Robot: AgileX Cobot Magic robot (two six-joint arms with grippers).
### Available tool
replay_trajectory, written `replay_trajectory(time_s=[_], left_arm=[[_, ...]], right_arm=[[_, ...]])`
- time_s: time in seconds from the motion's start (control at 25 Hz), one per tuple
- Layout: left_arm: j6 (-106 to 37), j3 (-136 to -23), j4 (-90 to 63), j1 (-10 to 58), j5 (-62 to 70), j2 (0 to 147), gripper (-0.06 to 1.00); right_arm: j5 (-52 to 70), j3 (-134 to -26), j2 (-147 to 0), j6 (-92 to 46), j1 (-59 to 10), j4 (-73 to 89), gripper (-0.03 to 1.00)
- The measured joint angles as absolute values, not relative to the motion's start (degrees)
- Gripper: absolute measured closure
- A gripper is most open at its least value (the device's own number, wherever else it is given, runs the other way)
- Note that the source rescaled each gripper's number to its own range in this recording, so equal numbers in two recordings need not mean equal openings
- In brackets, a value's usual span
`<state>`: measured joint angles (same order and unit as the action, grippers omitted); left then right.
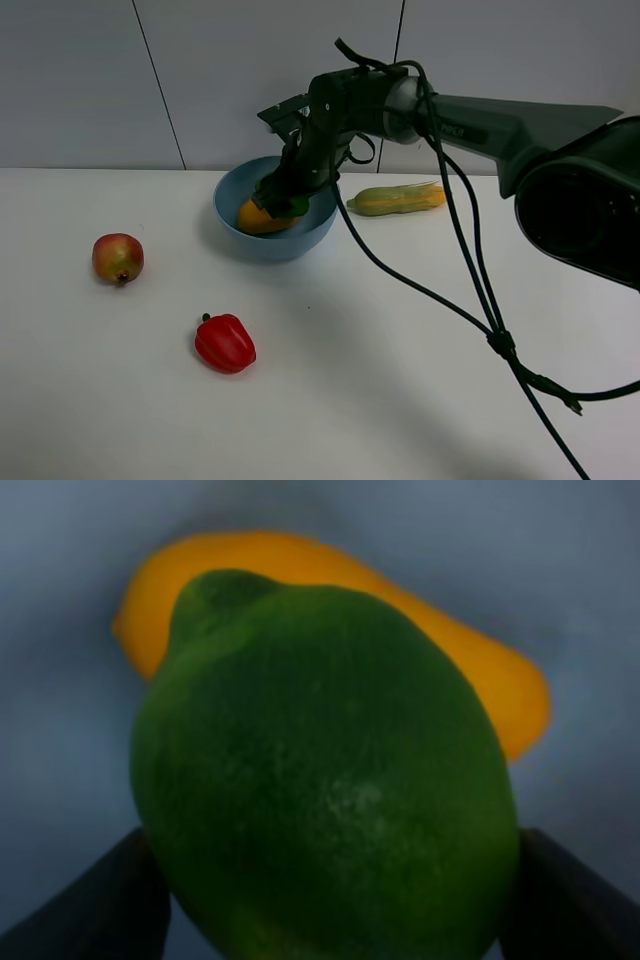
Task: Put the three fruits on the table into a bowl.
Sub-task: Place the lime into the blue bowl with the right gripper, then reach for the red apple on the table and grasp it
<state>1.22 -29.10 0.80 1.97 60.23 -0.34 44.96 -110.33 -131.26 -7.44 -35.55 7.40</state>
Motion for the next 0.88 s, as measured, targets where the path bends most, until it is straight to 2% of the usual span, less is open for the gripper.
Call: replay_trajectory(time_s=[0.04, 0.08, 0.12, 0.16, 0.24, 0.44, 0.72, 0.88], left_arm=[[1.2, -29.1, 0.8, 2.0, 60.2, -0.3, 0.5], [1.2, -29.1, 0.8, 2.0, 60.2, -0.3, 0.5], [1.2, -29.1, 0.8, 2.0, 60.2, -0.3, 0.5], [1.2, -29.1, 0.8, 2.0, 60.2, -0.3, 0.5], [1.2, -29.1, 0.8, 2.0, 60.2, -0.3, 0.5], [1.2, -29.1, 0.8, 2.0, 60.2, -0.3, 0.5], [1.2, -29.1, 0.8, 2.0, 60.2, -0.3, 0.5], [1.2, -29.1, 0.8, 2.0, 60.2, -0.3, 0.5]], right_arm=[[44.4, -110.3, -131.3, -7.4, -35.5, 8.0, 0.91], [43.5, -110.3, -131.3, -6.9, -35.5, 8.4, 0.72], [43.5, -110.3, -131.3, -6.9, -35.5, 8.4, 0.72], [42.9, -110.4, -131.3, -4.8, -35.5, 9.0, 0.36], [43.2, -110.4, -131.0, -2.3, -35.5, 9.1, 0.22], [45.6, -110.4, -125.8, -1.2, -35.9, 7.5, 0.15], [47.4, -110.4, -107.7, 0.0, -37.5, 2.7, 0.15], [51.6, -108.5, -92.3, 3.3, -35.7, -3.9, 0.15]])
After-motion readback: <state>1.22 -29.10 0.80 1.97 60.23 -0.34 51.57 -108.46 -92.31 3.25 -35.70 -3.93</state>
